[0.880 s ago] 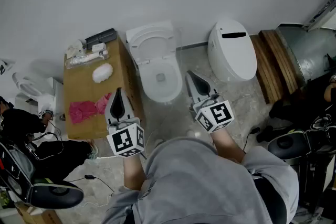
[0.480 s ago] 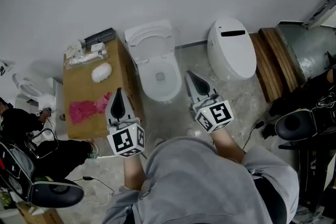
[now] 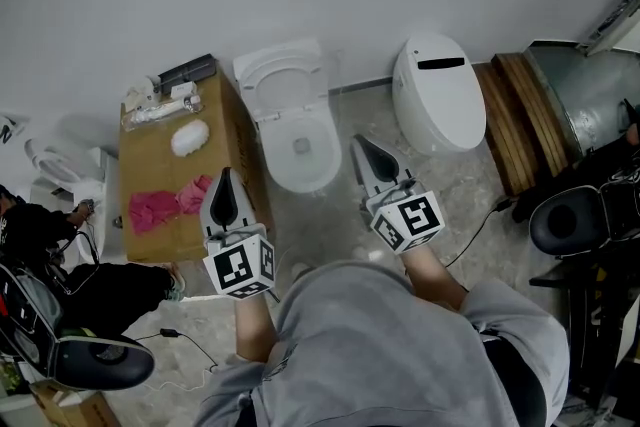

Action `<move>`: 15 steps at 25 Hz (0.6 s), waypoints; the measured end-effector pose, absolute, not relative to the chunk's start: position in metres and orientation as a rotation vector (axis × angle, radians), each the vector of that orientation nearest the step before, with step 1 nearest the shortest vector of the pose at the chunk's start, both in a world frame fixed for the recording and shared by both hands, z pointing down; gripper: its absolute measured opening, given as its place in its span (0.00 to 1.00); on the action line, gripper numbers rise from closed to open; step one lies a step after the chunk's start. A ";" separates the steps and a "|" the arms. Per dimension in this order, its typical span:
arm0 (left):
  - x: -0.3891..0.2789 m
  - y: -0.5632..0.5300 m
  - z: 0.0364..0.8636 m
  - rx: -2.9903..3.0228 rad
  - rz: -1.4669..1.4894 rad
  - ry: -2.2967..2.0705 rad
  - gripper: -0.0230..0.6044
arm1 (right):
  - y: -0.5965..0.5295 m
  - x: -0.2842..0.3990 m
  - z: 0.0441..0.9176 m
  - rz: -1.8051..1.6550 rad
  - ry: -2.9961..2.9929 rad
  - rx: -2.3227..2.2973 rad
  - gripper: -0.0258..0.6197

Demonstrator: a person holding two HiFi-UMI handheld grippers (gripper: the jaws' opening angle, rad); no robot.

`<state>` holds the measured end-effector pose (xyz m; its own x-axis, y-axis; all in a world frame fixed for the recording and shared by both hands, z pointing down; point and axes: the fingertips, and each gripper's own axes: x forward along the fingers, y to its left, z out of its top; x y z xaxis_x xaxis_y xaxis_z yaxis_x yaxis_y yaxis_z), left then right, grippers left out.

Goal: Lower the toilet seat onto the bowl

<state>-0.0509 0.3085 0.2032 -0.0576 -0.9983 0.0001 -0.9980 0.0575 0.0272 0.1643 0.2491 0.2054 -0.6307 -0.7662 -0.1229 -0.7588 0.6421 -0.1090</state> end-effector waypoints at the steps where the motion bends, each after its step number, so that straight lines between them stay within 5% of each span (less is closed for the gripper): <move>1: -0.048 0.309 0.203 2.139 -0.030 -2.275 0.04 | 0.250 0.167 0.206 -0.073 2.703 -1.262 0.04; 15: 0.013 0.310 0.211 2.091 -0.004 -2.313 0.04 | 0.249 0.235 0.224 -0.083 2.749 -1.260 0.04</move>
<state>0.0126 0.3101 0.2108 -0.1003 -0.9948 0.0157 -0.9948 0.1006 0.0174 0.2347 0.2495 0.2236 -0.6475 -0.7575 -0.0832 -0.7511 0.6528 -0.0985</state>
